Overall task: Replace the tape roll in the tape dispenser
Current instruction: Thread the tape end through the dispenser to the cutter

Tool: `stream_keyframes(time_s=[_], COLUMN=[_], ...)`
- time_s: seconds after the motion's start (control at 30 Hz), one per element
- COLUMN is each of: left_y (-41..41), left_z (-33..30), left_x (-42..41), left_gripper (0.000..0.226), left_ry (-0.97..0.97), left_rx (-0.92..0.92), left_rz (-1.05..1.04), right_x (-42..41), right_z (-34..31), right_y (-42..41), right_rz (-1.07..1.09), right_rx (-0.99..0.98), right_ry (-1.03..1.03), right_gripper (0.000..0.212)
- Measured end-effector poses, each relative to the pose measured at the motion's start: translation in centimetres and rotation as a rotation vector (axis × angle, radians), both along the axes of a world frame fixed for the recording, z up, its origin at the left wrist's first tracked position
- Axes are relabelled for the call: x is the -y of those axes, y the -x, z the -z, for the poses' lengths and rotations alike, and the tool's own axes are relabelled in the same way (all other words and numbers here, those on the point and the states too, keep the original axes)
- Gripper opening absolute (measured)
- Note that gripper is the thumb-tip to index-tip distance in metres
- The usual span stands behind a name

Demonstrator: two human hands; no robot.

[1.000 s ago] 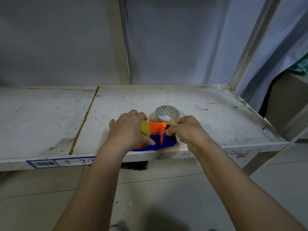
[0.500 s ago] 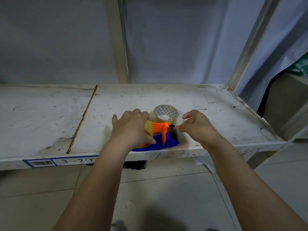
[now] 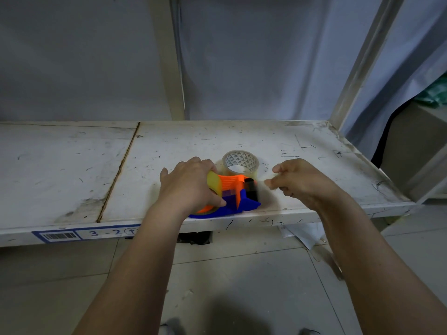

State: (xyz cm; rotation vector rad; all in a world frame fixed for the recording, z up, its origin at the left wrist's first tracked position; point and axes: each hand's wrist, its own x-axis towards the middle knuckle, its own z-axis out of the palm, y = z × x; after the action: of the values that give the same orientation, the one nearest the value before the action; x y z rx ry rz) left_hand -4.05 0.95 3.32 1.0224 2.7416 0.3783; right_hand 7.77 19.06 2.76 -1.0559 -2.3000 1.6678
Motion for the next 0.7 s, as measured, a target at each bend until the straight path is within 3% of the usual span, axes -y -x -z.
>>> stream_keyframes(time_s=[0.7], left_y=[0.0], left_z=[-0.1], left_x=[0.0], left_gripper=[0.070], left_ry=[-0.034], left_rx=[0.040], left_rz=[-0.006], right_x=[-3.0], right_z=[-1.1], right_y=[-2.5], right_rz=[0.085], right_rx=[-0.116], right_ry=[0.241], right_gripper=[0.026])
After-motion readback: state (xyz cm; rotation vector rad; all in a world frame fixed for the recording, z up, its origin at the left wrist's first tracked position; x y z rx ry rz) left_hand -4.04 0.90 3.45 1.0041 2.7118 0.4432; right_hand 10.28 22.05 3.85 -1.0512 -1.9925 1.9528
